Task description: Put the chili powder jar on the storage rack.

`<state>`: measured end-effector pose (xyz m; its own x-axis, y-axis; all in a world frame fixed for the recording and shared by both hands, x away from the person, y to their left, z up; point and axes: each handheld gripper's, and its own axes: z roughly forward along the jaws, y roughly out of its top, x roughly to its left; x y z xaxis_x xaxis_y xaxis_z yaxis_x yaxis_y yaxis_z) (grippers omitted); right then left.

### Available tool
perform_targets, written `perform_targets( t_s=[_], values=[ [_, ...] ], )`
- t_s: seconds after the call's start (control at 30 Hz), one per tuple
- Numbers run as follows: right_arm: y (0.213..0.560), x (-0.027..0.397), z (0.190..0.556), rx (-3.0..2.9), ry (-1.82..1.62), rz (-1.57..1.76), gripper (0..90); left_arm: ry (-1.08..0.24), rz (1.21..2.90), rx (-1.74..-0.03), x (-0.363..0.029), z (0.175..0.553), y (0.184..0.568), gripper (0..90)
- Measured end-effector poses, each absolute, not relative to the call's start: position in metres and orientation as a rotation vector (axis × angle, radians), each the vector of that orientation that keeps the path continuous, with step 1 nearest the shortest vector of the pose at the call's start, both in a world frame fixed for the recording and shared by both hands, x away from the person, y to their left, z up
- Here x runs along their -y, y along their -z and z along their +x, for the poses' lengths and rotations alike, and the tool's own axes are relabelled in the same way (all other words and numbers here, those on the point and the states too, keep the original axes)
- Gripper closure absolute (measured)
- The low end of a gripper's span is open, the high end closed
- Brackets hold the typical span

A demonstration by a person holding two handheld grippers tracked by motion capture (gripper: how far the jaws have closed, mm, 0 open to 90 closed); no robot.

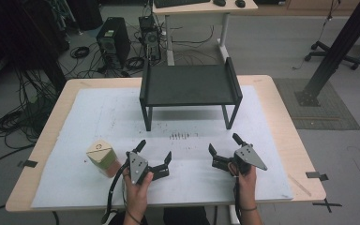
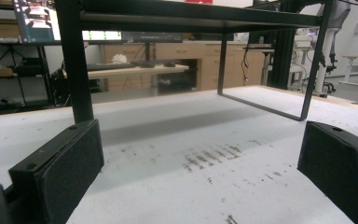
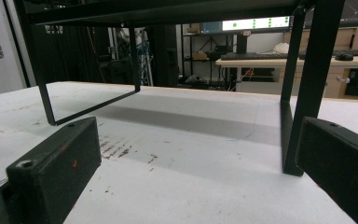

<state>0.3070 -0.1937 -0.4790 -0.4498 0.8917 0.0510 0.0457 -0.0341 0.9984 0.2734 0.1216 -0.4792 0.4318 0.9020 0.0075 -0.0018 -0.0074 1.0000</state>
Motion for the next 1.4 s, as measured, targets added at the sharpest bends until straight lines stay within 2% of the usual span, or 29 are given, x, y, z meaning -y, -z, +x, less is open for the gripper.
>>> perform_targets(
  t_s=[1.4],
  values=[
    [0.479, 0.194, 0.307, -1.555, -1.567, 1.001, 0.0, -0.866, 1.392, -0.869, -0.131, 0.243, 0.479, 0.7]
  ],
)
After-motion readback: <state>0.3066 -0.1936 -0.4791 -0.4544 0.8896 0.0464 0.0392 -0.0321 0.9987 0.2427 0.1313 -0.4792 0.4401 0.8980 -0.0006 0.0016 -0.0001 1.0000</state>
